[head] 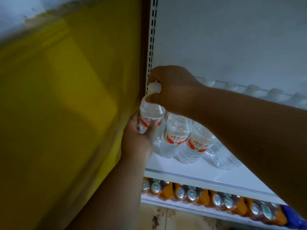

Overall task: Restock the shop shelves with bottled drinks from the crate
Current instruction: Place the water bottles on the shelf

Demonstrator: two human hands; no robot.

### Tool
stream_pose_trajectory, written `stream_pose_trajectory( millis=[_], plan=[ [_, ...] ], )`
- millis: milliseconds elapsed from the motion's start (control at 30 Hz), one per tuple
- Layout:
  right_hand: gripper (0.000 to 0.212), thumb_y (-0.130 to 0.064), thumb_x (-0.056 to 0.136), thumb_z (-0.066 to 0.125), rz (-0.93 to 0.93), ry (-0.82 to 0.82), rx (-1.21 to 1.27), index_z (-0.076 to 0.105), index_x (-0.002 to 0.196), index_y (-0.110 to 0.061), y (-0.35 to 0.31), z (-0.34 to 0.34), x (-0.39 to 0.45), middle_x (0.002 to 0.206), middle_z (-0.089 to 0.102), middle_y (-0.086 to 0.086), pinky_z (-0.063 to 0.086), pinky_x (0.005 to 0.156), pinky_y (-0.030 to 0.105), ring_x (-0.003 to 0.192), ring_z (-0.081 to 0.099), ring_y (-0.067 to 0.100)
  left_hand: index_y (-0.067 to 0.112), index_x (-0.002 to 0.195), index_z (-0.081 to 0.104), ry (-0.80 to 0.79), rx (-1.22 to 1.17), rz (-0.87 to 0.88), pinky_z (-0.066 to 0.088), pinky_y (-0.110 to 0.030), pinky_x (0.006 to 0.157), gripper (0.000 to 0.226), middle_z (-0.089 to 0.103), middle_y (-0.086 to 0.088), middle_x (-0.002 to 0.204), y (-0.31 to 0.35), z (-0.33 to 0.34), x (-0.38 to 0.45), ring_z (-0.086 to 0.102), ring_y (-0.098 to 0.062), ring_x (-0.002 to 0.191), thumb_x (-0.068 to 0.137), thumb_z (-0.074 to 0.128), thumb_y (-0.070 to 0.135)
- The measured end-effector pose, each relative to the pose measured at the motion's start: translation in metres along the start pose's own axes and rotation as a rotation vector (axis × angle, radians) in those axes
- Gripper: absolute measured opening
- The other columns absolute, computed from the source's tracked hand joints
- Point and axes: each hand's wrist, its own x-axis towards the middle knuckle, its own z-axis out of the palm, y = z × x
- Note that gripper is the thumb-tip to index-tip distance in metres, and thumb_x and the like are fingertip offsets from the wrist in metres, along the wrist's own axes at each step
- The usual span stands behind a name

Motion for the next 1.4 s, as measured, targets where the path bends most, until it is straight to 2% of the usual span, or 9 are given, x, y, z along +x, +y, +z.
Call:
stream_pose_trajectory(
  millis=[200, 367, 600, 867, 967, 1100, 1200, 1333, 1400],
  plan=[
    [0.043, -0.037, 0.088, 0.074, 0.05, -0.018, -0.024, 0.061, 0.122, -0.014, 0.008, -0.001, 0.02, 0.116, 0.058, 0.002, 0.036, 0.076, 0.026, 0.096, 0.049, 0.013, 0.038, 0.135, 0.057, 0.057, 0.112, -0.181, 0.05, -0.032, 0.086, 0.049, 0.065, 0.007, 0.127, 0.009, 0.007, 0.012, 0.063, -0.02, 0.111, 0.09, 0.069, 0.05],
    [0.043, -0.035, 0.087, 0.076, 0.052, -0.013, -0.039, 0.061, 0.121, -0.014, 0.013, 0.004, 0.022, 0.107, 0.052, -0.002, 0.034, 0.069, 0.024, 0.094, 0.049, 0.014, 0.037, 0.138, 0.053, -0.01, -0.12, -0.372, 0.049, -0.044, 0.105, 0.044, 0.063, -0.002, 0.135, 0.011, 0.008, 0.01, 0.061, -0.023, 0.122, 0.095, 0.066, 0.04],
    [0.043, -0.033, 0.088, 0.075, 0.043, -0.026, -0.116, 0.061, 0.123, -0.012, 0.012, 0.007, 0.021, 0.12, 0.061, 0.005, 0.036, 0.079, 0.026, 0.102, 0.054, 0.018, 0.033, 0.146, 0.047, -0.119, -0.299, -0.363, 0.044, -0.033, 0.094, 0.04, 0.057, 0.007, 0.116, 0.008, 0.003, 0.005, 0.057, -0.011, 0.103, 0.106, 0.049, 0.029],
    [0.038, -0.031, 0.089, 0.074, 0.045, -0.028, -0.158, 0.065, 0.119, -0.009, 0.011, 0.003, 0.024, 0.121, 0.063, 0.007, 0.037, 0.082, 0.025, 0.113, 0.059, 0.023, 0.036, 0.151, 0.04, -0.193, -0.406, -0.423, 0.036, -0.041, 0.11, 0.043, 0.043, -0.007, 0.157, 0.013, 0.001, 0.003, 0.041, -0.029, 0.144, 0.108, 0.043, 0.031],
    [0.037, -0.03, 0.09, 0.074, 0.039, -0.035, -0.168, 0.065, 0.12, -0.01, 0.013, 0.002, 0.025, 0.122, 0.064, 0.007, 0.037, 0.081, 0.025, 0.113, 0.059, 0.022, 0.033, 0.153, 0.037, -0.239, -0.476, -0.397, 0.034, -0.039, 0.116, 0.045, 0.051, -0.004, 0.149, 0.013, 0.002, 0.002, 0.04, -0.026, 0.145, 0.108, 0.043, 0.028],
    [0.038, -0.03, 0.09, 0.073, 0.049, -0.037, -0.164, 0.066, 0.121, -0.009, 0.014, 0.003, 0.03, 0.123, 0.064, 0.008, 0.037, 0.081, 0.024, 0.114, 0.059, 0.022, 0.033, 0.153, 0.034, -0.261, -0.517, -0.405, 0.035, -0.035, 0.104, 0.045, 0.045, -0.004, 0.151, 0.017, 0.001, 0.0, 0.037, -0.028, 0.146, 0.108, 0.04, 0.032],
    [0.04, -0.032, 0.09, 0.074, 0.056, -0.041, -0.167, 0.065, 0.121, -0.01, 0.016, 0.003, 0.032, 0.122, 0.063, 0.007, 0.036, 0.081, 0.024, 0.113, 0.059, 0.022, 0.032, 0.144, 0.042, -0.221, -0.51, -0.368, 0.037, -0.035, 0.107, 0.036, 0.052, -0.001, 0.14, 0.016, 0.001, 0.002, 0.042, -0.028, 0.143, 0.108, 0.042, 0.026],
    [0.04, -0.034, 0.09, 0.072, 0.036, -0.058, -0.19, 0.066, 0.12, -0.009, 0.019, 0.003, 0.031, 0.12, 0.064, 0.007, 0.035, 0.08, 0.026, 0.105, 0.057, 0.019, 0.027, 0.148, 0.042, -0.203, -0.509, -0.359, 0.036, -0.038, 0.112, 0.041, 0.058, 0.013, 0.105, 0.016, 0.001, 0.002, 0.045, -0.026, 0.14, 0.108, 0.041, 0.022],
    [0.04, -0.035, 0.091, 0.071, 0.035, -0.052, -0.187, 0.065, 0.122, -0.01, 0.02, 0.004, 0.03, 0.121, 0.063, 0.006, 0.035, 0.082, 0.025, 0.111, 0.058, 0.021, 0.026, 0.15, 0.041, -0.201, -0.505, -0.359, 0.035, -0.039, 0.114, 0.042, 0.058, 0.01, 0.108, 0.016, 0.001, 0.0, 0.045, -0.026, 0.14, 0.108, 0.041, 0.021]
  ],
)
